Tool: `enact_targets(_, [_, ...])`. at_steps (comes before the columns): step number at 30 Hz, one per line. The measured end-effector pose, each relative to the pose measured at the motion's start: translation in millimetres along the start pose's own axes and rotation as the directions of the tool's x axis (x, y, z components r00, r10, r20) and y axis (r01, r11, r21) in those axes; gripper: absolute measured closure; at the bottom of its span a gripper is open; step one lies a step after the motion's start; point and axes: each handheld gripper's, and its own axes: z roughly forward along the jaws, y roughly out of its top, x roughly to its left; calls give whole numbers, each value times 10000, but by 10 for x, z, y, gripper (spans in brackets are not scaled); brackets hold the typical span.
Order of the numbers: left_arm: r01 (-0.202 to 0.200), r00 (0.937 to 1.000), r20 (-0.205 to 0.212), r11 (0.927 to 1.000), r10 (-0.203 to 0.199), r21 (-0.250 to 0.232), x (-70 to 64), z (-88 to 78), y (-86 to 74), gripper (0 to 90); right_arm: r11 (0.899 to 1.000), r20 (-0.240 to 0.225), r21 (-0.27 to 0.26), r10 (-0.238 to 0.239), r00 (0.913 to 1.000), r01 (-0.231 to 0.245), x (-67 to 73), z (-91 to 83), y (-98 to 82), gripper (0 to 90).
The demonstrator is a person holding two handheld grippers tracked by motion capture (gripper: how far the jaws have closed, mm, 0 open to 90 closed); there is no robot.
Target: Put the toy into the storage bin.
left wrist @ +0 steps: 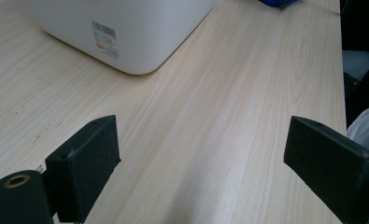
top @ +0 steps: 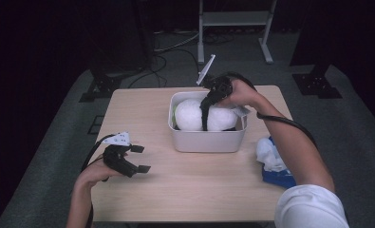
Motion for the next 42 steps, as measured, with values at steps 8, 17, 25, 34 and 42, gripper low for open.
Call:
enact_targets(8, [-57, 10000, 53, 10000, 57, 31, -13, 6, 9, 92, 9994, -309, 350, 13, 9995, -2, 16, 244, -57, 827])
enact_targets(17, [11, 10000, 36, 10000, -11, 0, -9, -7, -2, 92, 9991, -477, 416, 70, 9988, -50, 12, 375, -104, 837])
enact_targets(25, [-45, 10000, 24, 10000, 45, -10, -23, -12, 5, 92, 9993, -467, 161, 349, 9983, -341, 7, 368, -138, 789])
enact_targets(34, [-145, 9999, 32, 9999, 145, 59, -32, 1, 13, 92, 9990, -412, -78, 426, 9982, -429, 46, 286, -104, 729])
enact_targets(42, [-131, 9999, 47, 9999, 130, 68, -39, 10, 10, 92, 9991, -461, -221, 362, 9983, -372, 113, 248, -108, 679])
